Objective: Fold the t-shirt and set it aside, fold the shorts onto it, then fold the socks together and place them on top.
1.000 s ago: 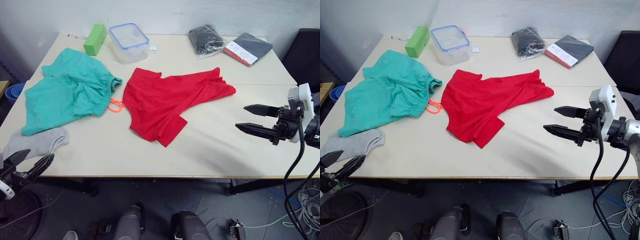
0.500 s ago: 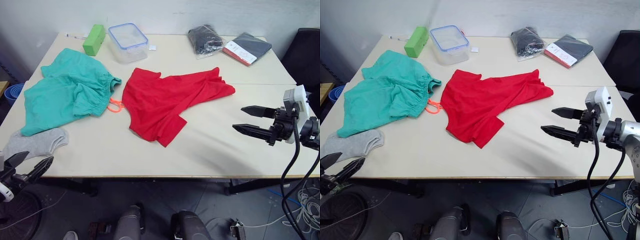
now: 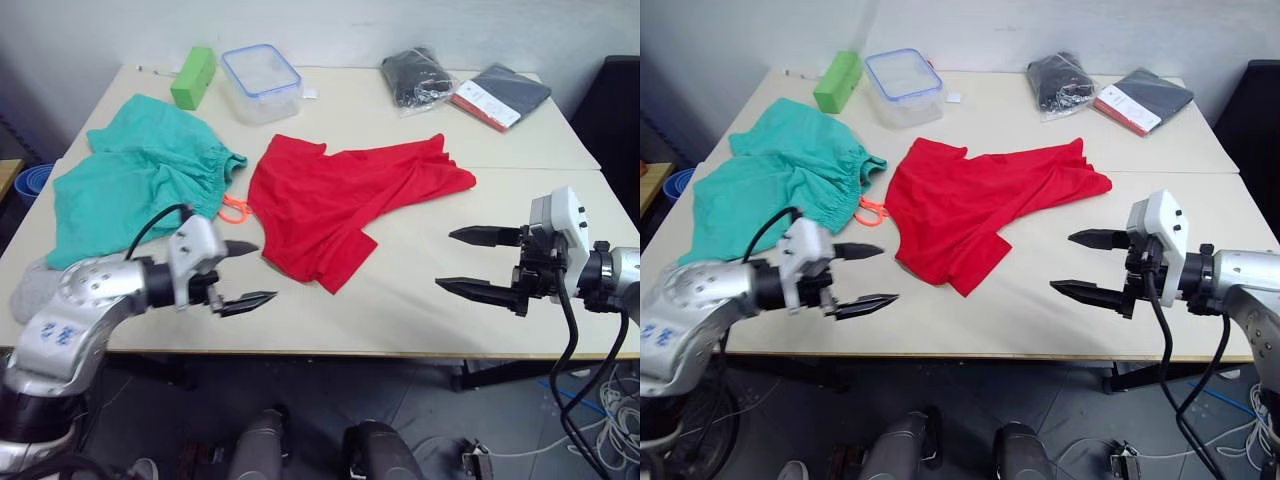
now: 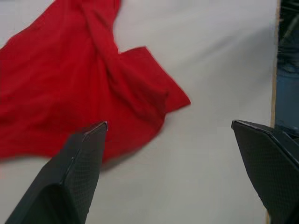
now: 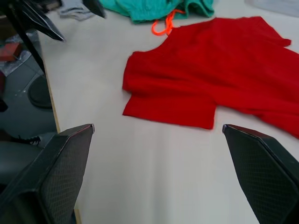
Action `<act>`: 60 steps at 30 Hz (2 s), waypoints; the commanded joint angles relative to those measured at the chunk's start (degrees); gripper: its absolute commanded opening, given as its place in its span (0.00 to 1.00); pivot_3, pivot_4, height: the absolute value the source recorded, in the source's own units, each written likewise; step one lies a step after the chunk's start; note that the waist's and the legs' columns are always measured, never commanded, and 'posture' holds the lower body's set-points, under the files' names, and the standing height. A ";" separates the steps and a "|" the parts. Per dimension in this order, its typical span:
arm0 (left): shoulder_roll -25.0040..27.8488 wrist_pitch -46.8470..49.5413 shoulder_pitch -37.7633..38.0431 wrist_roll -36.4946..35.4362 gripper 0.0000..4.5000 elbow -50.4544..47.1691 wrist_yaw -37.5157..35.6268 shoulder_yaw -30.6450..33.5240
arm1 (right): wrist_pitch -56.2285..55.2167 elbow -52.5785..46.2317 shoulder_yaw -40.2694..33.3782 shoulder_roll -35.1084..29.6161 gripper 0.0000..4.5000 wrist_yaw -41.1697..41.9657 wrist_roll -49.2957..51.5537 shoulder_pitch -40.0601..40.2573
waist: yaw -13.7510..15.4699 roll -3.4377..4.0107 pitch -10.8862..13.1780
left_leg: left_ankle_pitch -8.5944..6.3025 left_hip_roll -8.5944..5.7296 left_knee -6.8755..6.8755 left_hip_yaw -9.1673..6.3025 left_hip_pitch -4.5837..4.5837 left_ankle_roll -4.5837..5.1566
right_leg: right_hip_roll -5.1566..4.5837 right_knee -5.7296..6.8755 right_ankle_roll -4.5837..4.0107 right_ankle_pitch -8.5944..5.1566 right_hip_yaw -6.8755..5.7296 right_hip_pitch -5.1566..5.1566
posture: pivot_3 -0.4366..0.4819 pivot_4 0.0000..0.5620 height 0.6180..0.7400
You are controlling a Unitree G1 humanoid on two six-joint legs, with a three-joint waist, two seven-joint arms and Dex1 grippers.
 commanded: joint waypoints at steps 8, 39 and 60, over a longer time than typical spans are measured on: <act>-13.45 -1.77 -15.24 8.89 0.81 10.26 -2.61 -16.48 | 1.06 -10.41 -5.11 2.86 1.00 -7.89 3.04 8.66 | 0.81 -0.02 0.02 | 0.00 0.00 0.24 -0.03 -0.10 0.06 | 0.03 -0.02 0.08 0.04 0.02 0.05 | 0.48 0.27 1.00; -20.42 -6.73 -16.93 25.42 0.01 26.59 -5.75 -24.86 | -0.71 -14.45 -6.70 2.45 1.00 -13.73 4.08 14.87 | 0.67 -0.01 0.01 | 0.05 0.00 0.37 -0.18 -0.03 0.06 | 0.03 0.04 0.08 0.04 -0.08 0.19 | 0.48 0.27 1.00; -0.28 -13.51 -5.57 22.28 0.01 12.90 -22.02 -21.17 | -7.11 2.67 5.09 -0.14 1.00 -13.93 -15.16 1.28 | -0.66 0.15 -0.08 | 0.08 0.07 0.33 -0.12 0.06 0.01 | 0.08 0.07 0.05 0.02 -0.03 0.19 | 0.48 0.27 1.00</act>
